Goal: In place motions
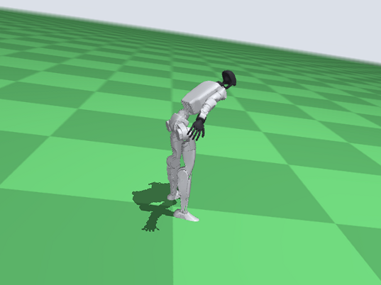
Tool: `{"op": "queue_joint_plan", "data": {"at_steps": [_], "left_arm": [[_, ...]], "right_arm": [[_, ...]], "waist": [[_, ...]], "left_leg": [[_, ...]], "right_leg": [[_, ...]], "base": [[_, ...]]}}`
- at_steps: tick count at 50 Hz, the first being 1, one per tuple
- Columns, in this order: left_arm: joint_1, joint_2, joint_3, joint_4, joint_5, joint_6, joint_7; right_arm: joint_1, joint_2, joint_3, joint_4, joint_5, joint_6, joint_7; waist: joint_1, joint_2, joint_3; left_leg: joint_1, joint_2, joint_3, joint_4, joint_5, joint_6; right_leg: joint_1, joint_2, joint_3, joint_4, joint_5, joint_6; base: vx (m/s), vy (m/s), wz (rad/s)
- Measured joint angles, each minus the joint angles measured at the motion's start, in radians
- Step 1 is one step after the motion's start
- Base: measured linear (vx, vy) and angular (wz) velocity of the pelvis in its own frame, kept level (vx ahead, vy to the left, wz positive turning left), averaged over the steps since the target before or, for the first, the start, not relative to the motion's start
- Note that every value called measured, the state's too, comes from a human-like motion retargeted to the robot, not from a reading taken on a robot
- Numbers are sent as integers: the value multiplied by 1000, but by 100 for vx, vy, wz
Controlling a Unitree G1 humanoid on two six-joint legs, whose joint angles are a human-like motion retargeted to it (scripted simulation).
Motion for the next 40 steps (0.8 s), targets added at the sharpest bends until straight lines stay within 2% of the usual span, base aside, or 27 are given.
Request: {"op": "queue_joint_plan", "data": {"at_steps": [3,8,15,19,23,27,34,37,40], "left_arm": [[-27,-62,82,0,-47,0,64],[-110,-116,168,0,-65,0,111],[-301,-221,286,0,-51,0,162],[-407,-270,345,0,-31,0,183],[-525,-297,460,0,-3,0,187],[-644,-306,562,0,32,0,173],[-713,-313,586,0,38,0,193],[-643,-281,580,0,18,0,226],[-475,-284,651,0,-28,0,287]], "right_arm": [[24,-19,-17,74,18,-61,30],[55,-19,-68,173,110,-110,90],[-14,4,-128,281,320,-137,185],[-68,-6,-81,312,432,-149,207],[-100,-39,57,351,511,-161,194],[-118,-57,174,374,559,-192,140],[-159,-36,201,374,609,-196,89],[-159,-56,214,374,628,-211,54],[-150,-112,267,374,600,-230,17]], "waist": [[-131,-74,0],[-310,-164,0],[-577,-284,0],[-746,-330,0],[-885,-368,0],[-934,-384,0],[-911,-388,0],[-848,-332,0],[-776,-234,0]], "left_leg": [[5,38,37,17,-25,2],[-18,71,86,27,-50,7],[-197,44,194,22,-53,10],[-293,24,282,20,-59,2],[-371,2,337,21,-67,2],[-424,-12,381,16,-73,-5],[-450,-17,421,19,-68,-9],[-443,-14,397,22,-62,-11],[-424,-6,343,29,-51,-11]], "right_leg": [[-27,31,44,3,8,-4],[-106,69,128,-9,33,-13],[-383,72,284,-43,106,-19],[-534,71,368,-53,136,-12],[-644,73,423,-54,154,-3],[-723,77,467,-56,158,3],[-770,80,514,-47,160,15],[-750,69,495,-39,149,25],[-697,53,445,-28,132,24]], "base": [[-7,13,-134],[-13,9,-120],[-12,21,-89],[5,18,-44],[8,20,1],[-4,10,13],[-1,1,0],[5,3,12],[2,2,27]]}}
